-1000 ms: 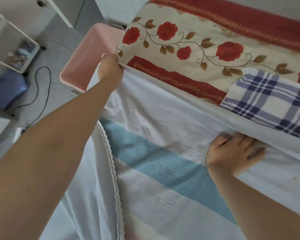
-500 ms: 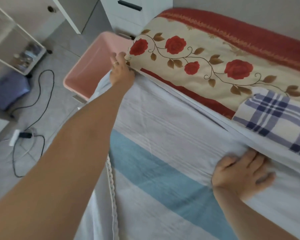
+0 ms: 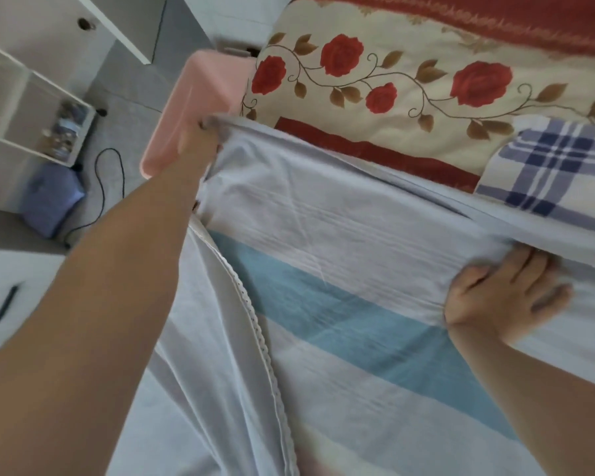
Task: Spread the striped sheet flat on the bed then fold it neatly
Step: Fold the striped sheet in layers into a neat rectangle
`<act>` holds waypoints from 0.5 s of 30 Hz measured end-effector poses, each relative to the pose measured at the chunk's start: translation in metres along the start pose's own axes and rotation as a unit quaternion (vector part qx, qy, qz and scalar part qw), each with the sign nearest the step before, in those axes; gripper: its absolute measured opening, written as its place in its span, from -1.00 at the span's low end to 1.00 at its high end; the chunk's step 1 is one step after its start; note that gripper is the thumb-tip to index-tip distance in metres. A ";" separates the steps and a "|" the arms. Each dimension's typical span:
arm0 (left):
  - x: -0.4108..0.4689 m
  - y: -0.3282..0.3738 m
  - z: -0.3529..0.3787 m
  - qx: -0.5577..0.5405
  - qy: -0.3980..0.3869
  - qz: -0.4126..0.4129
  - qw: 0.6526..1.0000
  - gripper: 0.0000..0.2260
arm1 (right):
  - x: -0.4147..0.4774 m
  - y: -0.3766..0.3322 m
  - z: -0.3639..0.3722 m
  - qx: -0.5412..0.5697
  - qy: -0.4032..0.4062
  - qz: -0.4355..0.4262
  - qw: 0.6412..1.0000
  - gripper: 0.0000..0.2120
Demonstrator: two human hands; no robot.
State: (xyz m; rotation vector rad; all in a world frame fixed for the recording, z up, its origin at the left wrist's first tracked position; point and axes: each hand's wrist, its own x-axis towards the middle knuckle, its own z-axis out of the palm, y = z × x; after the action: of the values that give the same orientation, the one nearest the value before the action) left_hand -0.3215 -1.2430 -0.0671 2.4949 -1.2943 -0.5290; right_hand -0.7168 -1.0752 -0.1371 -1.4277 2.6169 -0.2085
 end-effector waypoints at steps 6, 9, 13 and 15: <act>0.028 0.023 -0.003 -0.112 0.040 -0.014 0.993 -0.81 | 0.001 0.002 -0.002 -0.007 -0.015 0.002 1.000 -0.39; 0.025 0.036 0.015 -0.051 0.013 -0.054 0.997 -0.61 | 0.000 0.002 -0.001 -0.004 -0.005 0.002 1.000 -0.41; 0.014 0.066 0.033 -0.063 0.079 0.098 0.990 -0.40 | 0.000 0.000 0.001 0.005 0.012 0.006 1.000 -0.43; -0.008 0.082 0.040 -0.062 0.098 0.212 0.970 -0.57 | 0.001 0.000 0.001 -0.001 0.012 0.008 1.000 -0.42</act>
State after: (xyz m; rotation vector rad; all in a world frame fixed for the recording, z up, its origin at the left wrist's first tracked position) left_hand -0.4027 -1.2850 -0.0678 2.0259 -1.5962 -0.2454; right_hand -0.7174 -1.0761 -0.1382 -1.4135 2.6473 -0.2242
